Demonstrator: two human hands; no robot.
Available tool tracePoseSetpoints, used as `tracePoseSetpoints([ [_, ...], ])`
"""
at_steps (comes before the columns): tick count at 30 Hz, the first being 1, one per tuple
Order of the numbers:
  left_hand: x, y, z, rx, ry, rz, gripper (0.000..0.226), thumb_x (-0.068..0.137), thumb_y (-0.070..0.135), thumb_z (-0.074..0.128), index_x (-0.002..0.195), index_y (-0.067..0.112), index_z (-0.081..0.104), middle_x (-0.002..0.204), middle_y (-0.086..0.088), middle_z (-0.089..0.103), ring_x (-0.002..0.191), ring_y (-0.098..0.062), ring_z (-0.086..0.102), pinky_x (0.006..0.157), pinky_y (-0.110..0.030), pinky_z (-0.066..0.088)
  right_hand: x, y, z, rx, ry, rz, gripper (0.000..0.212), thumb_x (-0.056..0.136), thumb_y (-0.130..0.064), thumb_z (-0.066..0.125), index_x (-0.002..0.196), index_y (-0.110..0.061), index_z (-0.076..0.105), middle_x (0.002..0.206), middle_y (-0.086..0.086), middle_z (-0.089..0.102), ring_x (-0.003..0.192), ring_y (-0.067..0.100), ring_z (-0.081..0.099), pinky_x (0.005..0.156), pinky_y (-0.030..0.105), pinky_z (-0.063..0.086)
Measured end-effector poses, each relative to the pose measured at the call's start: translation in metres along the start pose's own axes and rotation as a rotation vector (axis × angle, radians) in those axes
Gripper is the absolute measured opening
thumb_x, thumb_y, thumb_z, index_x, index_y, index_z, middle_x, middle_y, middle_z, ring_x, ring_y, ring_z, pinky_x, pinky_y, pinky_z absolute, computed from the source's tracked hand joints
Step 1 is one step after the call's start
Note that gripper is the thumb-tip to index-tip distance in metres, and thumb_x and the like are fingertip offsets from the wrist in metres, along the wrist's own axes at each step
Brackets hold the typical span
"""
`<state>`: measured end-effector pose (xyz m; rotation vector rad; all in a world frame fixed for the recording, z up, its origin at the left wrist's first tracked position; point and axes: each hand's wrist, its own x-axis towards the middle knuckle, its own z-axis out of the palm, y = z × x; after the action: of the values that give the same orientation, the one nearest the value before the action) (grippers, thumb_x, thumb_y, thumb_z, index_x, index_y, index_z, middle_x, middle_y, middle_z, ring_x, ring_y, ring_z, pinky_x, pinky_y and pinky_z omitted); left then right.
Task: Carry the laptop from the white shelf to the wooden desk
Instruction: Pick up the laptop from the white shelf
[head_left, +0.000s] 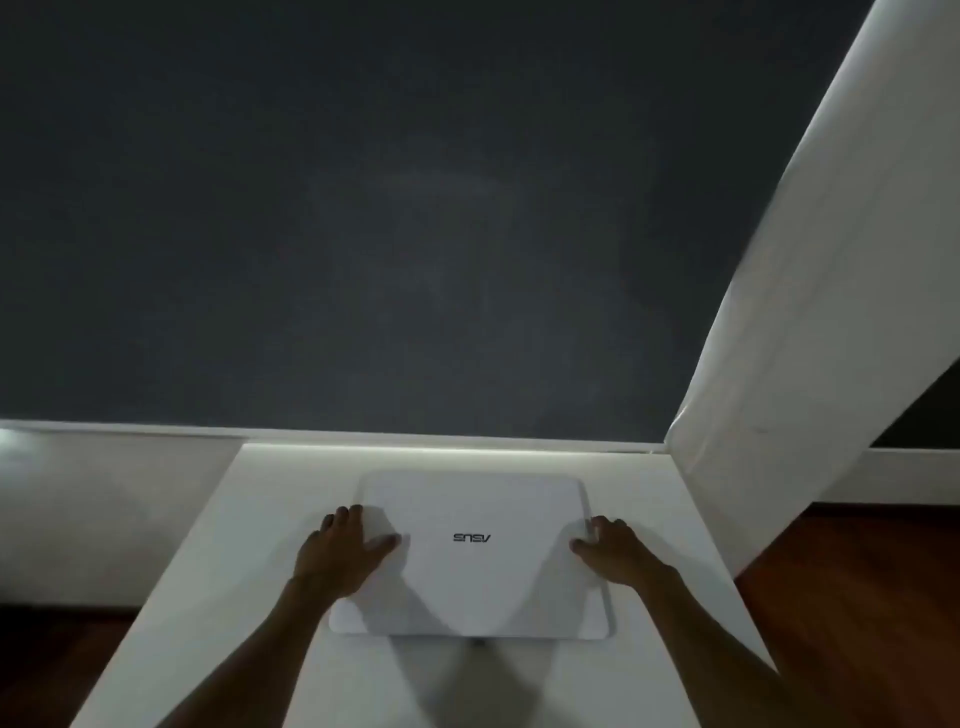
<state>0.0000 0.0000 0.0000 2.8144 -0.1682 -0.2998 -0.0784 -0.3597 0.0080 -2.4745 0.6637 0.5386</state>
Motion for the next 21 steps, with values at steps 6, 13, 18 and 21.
tracePoseSetpoints([
  [6,0.0,0.006,0.021,-0.221,-0.033,-0.202,0.084,0.081,0.07,0.051,0.132,0.005,0.039,0.131,-0.018,0.052,0.118,-0.037,0.053,0.093,-0.047,0.047,0.004,-0.01,0.014,0.148,0.024,0.046,0.073,0.087,-0.052,0.051,0.143,-0.006,0.039,0.137,0.016,0.053,0.122,0.033,0.055,0.1,0.042,0.048],
  [13,0.006,0.017,0.03,-0.34,0.09,-0.36,0.088,0.085,0.072,0.037,0.129,-0.004,0.045,0.13,-0.026,0.056,0.116,-0.042,0.055,0.097,-0.05,0.046,0.007,-0.03,0.028,0.265,0.121,0.189,0.079,0.084,-0.061,0.052,0.133,0.001,0.051,0.13,0.018,0.06,0.118,0.035,0.058,0.099,0.042,0.048],
  [18,0.021,0.01,0.015,-0.458,0.052,-0.36,0.084,0.09,0.066,0.033,0.135,-0.004,0.042,0.135,-0.027,0.054,0.119,-0.045,0.054,0.103,-0.055,0.042,0.001,-0.028,0.028,0.437,0.078,0.267,0.094,0.078,-0.076,0.047,0.137,-0.002,0.05,0.133,0.018,0.058,0.119,0.035,0.058,0.102,0.045,0.045],
  [21,0.022,0.015,0.005,-0.509,0.099,-0.314,0.078,0.091,0.065,0.034,0.129,-0.001,0.046,0.13,-0.026,0.057,0.115,-0.045,0.055,0.1,-0.056,0.044,-0.009,-0.031,0.032,0.578,0.135,0.294,0.102,0.075,-0.08,0.048,0.138,0.001,0.047,0.135,0.02,0.057,0.12,0.037,0.057,0.104,0.048,0.045],
])
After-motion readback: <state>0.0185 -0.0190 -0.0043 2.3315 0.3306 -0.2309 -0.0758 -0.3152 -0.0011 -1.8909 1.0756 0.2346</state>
